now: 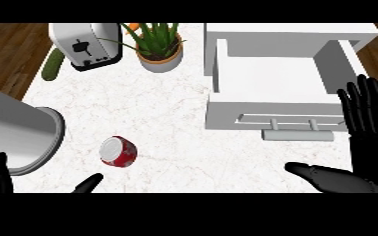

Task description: Pick up the can, place it into the drawer and close the drawer

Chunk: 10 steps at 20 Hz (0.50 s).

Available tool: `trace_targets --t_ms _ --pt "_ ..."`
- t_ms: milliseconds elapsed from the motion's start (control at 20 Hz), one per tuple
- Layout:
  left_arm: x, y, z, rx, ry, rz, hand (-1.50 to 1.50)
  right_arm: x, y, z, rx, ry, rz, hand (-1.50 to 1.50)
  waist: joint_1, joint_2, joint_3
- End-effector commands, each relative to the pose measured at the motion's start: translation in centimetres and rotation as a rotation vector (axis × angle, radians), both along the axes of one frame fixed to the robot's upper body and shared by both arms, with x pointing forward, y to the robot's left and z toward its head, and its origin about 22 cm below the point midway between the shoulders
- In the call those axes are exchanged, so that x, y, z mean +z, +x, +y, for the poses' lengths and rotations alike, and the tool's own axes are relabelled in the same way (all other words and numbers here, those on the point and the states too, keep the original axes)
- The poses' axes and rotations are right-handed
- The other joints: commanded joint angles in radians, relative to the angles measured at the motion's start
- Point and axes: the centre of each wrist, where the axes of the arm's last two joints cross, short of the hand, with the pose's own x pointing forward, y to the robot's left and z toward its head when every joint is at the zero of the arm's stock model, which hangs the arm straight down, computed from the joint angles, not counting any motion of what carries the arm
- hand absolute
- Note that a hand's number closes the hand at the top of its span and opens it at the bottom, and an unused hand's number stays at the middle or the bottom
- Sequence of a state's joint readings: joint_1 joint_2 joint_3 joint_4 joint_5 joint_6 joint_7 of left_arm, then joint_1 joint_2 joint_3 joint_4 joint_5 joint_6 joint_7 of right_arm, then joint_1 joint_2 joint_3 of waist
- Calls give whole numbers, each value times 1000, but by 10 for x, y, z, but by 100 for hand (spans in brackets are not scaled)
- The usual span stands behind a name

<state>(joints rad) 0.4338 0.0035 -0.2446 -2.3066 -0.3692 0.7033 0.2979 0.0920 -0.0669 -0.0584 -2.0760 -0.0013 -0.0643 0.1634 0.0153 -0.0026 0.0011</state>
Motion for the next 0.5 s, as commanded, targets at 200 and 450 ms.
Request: trace_targets --t_ms 200,450 --pt "5 -17 -47 61 -30 7 -150 -1 0 -3 -5 18 31 -150 -13 2 0" --pt "-10 1 -49 33 -55 67 -150 -6 -18 -12 -9 18 4 -150 -17 1 -1"
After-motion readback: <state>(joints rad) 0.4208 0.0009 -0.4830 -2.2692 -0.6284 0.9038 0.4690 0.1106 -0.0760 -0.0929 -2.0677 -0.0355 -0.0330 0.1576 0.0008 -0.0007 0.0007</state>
